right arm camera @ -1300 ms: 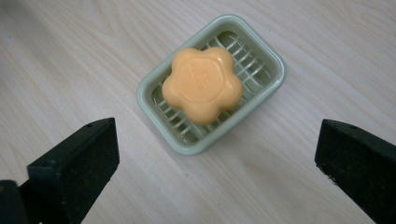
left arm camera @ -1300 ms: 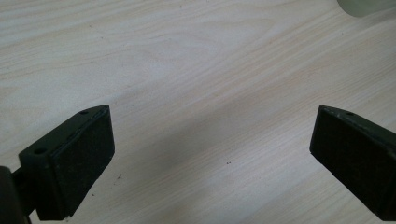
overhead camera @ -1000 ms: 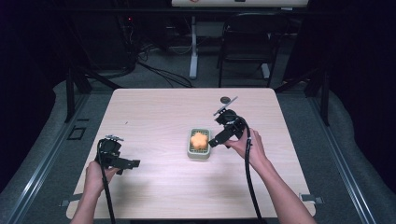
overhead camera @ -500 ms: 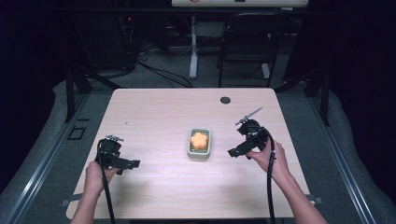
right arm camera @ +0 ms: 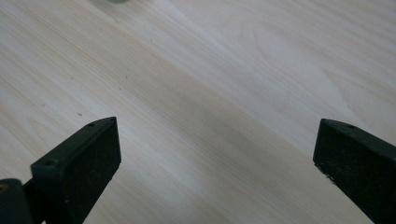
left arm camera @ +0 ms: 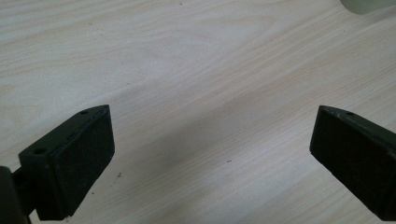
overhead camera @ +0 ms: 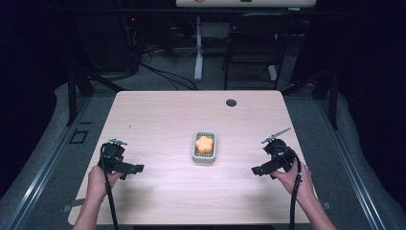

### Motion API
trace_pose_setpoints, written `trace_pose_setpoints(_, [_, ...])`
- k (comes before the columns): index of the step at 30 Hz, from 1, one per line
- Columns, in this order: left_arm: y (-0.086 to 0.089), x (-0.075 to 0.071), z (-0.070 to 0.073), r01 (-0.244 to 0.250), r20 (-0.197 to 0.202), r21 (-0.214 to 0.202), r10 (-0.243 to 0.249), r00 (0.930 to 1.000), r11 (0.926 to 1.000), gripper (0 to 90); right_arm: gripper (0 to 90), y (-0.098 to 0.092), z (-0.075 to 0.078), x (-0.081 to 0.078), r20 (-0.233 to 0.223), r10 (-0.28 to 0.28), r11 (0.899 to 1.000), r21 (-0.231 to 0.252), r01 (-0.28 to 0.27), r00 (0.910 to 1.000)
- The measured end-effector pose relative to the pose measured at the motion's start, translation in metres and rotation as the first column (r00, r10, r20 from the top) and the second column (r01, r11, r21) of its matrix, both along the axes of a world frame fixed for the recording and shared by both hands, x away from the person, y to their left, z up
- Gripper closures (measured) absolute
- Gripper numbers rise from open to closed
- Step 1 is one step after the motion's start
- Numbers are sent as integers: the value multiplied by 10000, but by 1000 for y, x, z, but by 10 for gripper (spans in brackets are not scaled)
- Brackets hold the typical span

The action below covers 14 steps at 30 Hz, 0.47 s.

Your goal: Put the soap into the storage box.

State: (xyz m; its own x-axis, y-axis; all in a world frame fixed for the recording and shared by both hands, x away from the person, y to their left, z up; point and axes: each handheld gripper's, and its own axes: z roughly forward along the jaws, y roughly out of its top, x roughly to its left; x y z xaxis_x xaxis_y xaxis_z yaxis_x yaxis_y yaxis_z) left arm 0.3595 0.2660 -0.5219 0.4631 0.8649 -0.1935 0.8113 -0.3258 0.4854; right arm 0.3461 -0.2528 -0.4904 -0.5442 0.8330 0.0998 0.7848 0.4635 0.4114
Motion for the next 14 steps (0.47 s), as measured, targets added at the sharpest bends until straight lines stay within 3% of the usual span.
trace_pose_setpoints(2, [0,0,0,27,18,10,-27,10000,10000,0,9,-6,-4,-3,29,-25,9999,-122,26,10000])
trace_pose_setpoints(4, [0,0,0,37,27,20,-37,10000,10000,0,17,-10,-10,-6,30,-349,9992,221,348,9994])
trace_pose_setpoints(8, [0,0,1,101,32,50,-101,9999,9999,0,16,-16,-18,-7,-249,-446,9988,-192,441,9987])
trace_pose_setpoints(13, [0,1,0,64,27,26,-64,10000,10000,0,14,-17,-22,-4,-312,-692,9974,-229,686,9971])
trace_pose_setpoints(14, [0,1,0,68,20,31,-68,10000,10000,0,14,-15,-26,-5,-99,-1036,9944,198,1038,9946])
